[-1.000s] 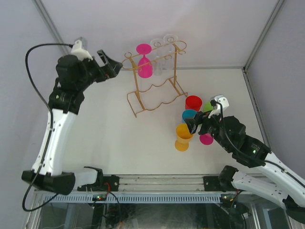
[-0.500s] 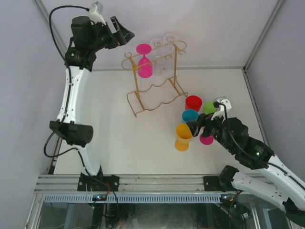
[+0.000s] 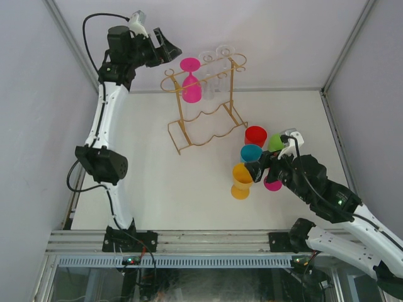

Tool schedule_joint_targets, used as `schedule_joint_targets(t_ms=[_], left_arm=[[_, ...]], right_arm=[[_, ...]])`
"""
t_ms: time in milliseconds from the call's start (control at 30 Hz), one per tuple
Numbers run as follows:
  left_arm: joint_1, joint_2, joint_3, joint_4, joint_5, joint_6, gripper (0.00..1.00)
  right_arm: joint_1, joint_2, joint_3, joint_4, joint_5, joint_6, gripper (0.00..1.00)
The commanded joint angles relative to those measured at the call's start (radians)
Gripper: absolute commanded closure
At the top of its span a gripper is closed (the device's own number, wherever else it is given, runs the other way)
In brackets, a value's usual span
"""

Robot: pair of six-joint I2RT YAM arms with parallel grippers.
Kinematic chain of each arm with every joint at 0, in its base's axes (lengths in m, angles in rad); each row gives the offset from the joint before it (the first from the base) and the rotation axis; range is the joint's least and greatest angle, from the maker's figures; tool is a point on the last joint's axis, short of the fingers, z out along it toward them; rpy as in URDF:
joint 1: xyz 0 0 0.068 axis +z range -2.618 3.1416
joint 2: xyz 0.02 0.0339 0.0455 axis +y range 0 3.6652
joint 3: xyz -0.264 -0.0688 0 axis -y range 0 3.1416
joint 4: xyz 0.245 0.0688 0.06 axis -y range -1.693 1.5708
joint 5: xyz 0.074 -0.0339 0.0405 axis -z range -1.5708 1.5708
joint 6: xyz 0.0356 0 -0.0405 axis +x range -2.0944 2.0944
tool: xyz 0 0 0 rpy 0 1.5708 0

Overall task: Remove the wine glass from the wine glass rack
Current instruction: Adjust the wine rack at the center of the board.

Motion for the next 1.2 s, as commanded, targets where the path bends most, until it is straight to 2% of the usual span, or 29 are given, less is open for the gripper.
schedule_joint_targets(t_ms=[0,200,300,467,733,1167], left_arm=[[0.005,0.038,0.064,0.082,0.028,0.036,0.1],[0.004,0.076,0.066,0.107,0.024,0.003,0.18],[0.004,0.059,0.022,0.103,-0.003,0.01,0.18],[0.003,0.018,-0.026,0.096,0.034,0.016,0.2],[-0.001,-0.054,-0.118,-0.002,-0.032,0.127,0.2],[-0.028,-0.105,-0.165,-0.07,0.049,0.196,0.26]], right_arm=[[-0.004,0.008,0.0,0.02,-0.024,0.026,0.31],[-0.005,0.01,0.0,0.015,-0.033,0.031,0.31],[-0.005,0.008,0.0,0.012,-0.032,0.035,0.31],[-0.005,0.016,0.0,0.01,-0.029,0.036,0.31],[-0.006,0.042,0.0,0.024,-0.045,0.041,0.31],[-0.007,0.058,0.0,0.022,-0.055,0.054,0.31]])
